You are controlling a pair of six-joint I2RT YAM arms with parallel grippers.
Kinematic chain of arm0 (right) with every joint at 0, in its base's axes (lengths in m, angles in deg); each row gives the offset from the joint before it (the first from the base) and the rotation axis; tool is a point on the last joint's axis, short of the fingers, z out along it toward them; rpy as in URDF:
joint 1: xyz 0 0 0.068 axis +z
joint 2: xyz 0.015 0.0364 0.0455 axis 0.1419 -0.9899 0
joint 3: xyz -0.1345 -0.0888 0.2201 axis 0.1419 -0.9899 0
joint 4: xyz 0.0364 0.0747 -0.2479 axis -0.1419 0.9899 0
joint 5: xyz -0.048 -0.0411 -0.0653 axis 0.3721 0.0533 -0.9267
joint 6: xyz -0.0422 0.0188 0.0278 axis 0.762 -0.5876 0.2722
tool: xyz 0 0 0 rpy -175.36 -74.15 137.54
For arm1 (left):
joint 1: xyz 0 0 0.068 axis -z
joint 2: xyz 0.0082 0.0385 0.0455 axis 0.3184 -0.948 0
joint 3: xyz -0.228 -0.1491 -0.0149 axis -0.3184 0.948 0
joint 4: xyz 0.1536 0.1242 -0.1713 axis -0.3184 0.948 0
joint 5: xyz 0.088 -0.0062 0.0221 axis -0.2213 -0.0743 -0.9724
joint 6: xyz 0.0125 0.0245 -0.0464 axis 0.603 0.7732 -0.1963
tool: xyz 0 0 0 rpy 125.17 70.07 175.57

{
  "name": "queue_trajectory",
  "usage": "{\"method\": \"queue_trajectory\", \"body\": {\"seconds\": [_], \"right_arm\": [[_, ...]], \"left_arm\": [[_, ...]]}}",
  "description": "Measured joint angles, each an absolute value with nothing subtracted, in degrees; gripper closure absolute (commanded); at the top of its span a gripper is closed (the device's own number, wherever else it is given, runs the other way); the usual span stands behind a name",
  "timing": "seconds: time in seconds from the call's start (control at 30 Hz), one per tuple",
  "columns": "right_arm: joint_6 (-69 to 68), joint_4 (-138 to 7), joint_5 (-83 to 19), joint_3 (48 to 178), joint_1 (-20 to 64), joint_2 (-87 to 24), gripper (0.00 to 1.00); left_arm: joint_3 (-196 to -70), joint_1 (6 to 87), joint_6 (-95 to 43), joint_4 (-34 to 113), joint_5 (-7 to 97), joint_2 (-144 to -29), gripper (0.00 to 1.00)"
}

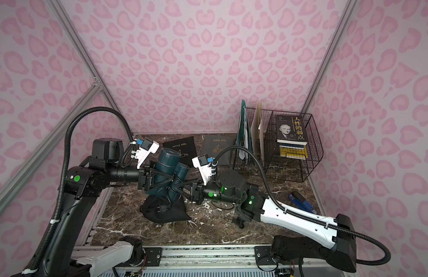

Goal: Pack away hair dryers
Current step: Fold the hair dryer, then adjust the hair dryer.

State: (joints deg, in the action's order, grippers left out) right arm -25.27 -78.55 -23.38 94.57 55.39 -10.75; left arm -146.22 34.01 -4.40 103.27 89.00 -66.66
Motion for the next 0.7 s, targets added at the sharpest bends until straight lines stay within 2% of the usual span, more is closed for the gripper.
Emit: {"method": "queue_trajectory", "body": {"seconds": [0.07, 0.23, 0.3, 0.43, 0.7], "right_arm": [[-24.9, -78.7, -24.5, 94.4, 55.4, -9.4, 0.70], [-24.0, -82.5, -26.9, 90.7, 54.3, -4.5, 0.52], [-24.0, -85.8, -27.1, 89.1, 53.2, -2.3, 0.48], [-25.3, -90.6, -28.6, 85.5, 52.3, 1.1, 0.36], [-26.1, -90.1, -29.7, 85.3, 52.4, -0.3, 0.34]], "left_arm": [[-148.1, 34.3, -4.4, 103.3, 89.6, -67.3, 0.98], [-152.2, 34.6, -4.2, 103.6, 89.9, -68.8, 0.98], [-153.1, 34.4, -4.0, 104.7, 87.1, -69.6, 0.98], [-153.8, 34.4, -4.1, 105.5, 85.2, -70.5, 0.98], [-154.3, 34.4, -4.5, 106.4, 85.7, -71.2, 0.98]]}}
